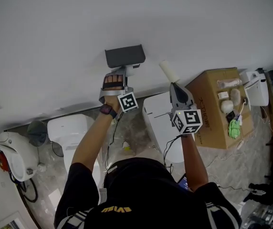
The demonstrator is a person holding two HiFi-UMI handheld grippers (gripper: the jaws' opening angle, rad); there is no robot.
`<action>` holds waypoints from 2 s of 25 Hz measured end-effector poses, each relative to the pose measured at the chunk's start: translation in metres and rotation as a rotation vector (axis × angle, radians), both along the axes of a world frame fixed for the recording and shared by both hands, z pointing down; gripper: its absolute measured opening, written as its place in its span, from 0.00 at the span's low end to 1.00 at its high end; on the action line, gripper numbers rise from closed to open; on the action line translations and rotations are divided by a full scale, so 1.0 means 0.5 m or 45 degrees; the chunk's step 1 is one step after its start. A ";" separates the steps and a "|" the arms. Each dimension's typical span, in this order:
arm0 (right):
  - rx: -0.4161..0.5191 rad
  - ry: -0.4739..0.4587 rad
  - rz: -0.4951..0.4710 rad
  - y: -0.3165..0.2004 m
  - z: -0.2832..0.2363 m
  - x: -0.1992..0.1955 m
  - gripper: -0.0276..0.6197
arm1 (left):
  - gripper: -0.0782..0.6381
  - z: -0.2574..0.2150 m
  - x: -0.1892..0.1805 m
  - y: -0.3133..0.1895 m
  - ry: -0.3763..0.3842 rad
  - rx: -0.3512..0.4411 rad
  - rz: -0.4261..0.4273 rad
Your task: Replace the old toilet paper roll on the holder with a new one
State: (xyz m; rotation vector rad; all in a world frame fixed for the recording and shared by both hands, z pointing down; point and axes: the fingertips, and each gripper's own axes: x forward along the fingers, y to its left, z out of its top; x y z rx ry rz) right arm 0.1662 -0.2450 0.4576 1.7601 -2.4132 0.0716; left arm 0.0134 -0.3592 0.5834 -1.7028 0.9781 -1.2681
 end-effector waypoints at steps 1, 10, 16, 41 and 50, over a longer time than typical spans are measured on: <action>0.002 0.000 0.004 0.002 -0.001 0.001 0.04 | 0.46 0.001 0.005 0.005 0.020 -0.017 0.010; -0.001 -0.003 0.023 0.016 -0.001 0.006 0.04 | 0.47 0.009 0.004 0.016 0.041 -0.052 0.020; 0.002 -0.008 0.025 0.018 -0.002 0.008 0.04 | 0.42 0.005 -0.012 0.032 0.016 -0.004 0.004; 0.100 -0.032 -0.112 0.042 -0.060 -0.061 0.04 | 0.42 -0.256 -0.192 0.244 0.965 0.112 -0.223; 0.109 -0.019 -0.182 0.064 -0.072 -0.100 0.04 | 0.42 -0.338 -0.264 0.304 1.408 0.015 -0.235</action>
